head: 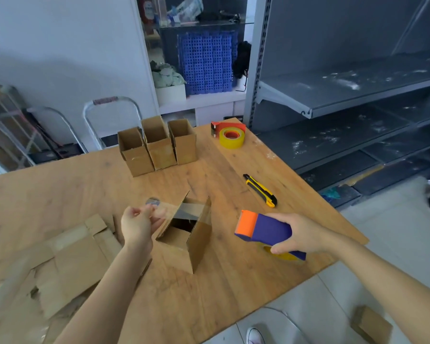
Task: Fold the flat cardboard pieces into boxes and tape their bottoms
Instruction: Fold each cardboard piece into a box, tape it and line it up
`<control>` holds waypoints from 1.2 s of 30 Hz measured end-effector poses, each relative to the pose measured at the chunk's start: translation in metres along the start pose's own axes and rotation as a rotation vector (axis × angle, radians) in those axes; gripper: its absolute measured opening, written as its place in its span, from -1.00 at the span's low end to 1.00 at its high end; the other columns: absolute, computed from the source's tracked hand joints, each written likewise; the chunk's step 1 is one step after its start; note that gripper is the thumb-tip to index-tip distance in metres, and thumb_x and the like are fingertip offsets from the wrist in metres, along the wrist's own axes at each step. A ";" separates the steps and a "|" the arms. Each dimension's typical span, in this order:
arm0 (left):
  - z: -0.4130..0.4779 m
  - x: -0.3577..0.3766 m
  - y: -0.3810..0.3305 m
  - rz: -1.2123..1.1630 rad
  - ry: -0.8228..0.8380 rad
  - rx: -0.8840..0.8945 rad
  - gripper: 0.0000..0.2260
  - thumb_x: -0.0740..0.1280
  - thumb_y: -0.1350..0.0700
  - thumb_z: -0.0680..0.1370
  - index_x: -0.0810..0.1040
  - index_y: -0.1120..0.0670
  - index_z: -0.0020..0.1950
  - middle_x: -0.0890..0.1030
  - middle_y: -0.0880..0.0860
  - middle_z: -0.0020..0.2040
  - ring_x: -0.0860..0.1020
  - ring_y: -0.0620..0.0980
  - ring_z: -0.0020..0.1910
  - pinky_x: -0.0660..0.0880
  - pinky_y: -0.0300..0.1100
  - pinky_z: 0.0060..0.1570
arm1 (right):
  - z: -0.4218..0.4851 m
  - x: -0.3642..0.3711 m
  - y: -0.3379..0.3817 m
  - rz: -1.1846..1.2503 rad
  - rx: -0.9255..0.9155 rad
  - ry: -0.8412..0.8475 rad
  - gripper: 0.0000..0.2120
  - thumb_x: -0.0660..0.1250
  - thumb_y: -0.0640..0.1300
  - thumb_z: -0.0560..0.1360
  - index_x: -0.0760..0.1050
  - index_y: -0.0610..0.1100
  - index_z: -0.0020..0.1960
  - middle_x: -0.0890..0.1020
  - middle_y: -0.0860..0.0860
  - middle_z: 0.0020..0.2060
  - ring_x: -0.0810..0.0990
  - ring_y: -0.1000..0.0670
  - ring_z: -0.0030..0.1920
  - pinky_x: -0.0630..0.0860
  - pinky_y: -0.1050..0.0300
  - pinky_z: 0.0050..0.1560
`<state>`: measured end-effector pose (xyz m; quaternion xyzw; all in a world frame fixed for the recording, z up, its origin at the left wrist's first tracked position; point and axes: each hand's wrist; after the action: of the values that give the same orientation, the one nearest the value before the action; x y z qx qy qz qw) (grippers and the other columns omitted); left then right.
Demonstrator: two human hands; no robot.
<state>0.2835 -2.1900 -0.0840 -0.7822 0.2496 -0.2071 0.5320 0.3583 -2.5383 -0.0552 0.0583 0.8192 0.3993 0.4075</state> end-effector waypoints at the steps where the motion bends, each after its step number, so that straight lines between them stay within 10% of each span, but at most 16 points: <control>1: 0.000 0.000 -0.002 0.004 -0.022 0.025 -0.87 0.27 0.26 0.60 0.34 0.13 -0.10 0.58 0.15 -0.12 0.65 0.05 -0.21 0.64 -0.14 -0.21 | 0.005 -0.002 0.000 -0.016 -0.009 0.001 -0.38 0.57 0.03 0.26 0.41 0.27 0.25 0.62 0.19 0.01 0.61 0.10 -0.02 0.60 0.10 0.00; 25: 0.012 0.009 0.017 0.686 -0.115 -0.001 -0.77 0.38 0.05 0.48 0.45 0.19 -0.08 0.46 0.10 -0.22 0.41 0.01 -0.26 0.33 -0.15 -0.35 | 0.063 0.015 -0.014 0.117 -0.044 0.143 -0.45 0.57 -0.15 0.30 0.46 0.29 0.13 0.67 0.07 -0.03 0.64 0.08 -0.08 0.58 0.16 -0.06; 36: 0.006 0.013 -0.006 0.629 0.026 -0.374 -0.76 0.33 0.01 0.55 0.49 0.19 0.00 0.52 0.13 -0.05 0.45 0.01 -0.23 0.38 -0.09 -0.22 | 0.070 0.032 -0.010 0.183 -0.085 0.156 -0.51 0.52 -0.08 0.24 0.55 0.15 0.14 0.66 -0.03 -0.07 0.63 -0.06 -0.12 0.56 0.09 -0.07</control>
<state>0.2983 -2.1919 -0.0797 -0.7482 0.5183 0.0058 0.4143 0.3890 -2.4888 -0.1064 0.0841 0.8220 0.4724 0.3066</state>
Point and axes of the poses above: each hand's wrist, its own z-axis towards the middle knuckle, its own x-axis out of the palm, y = z × x
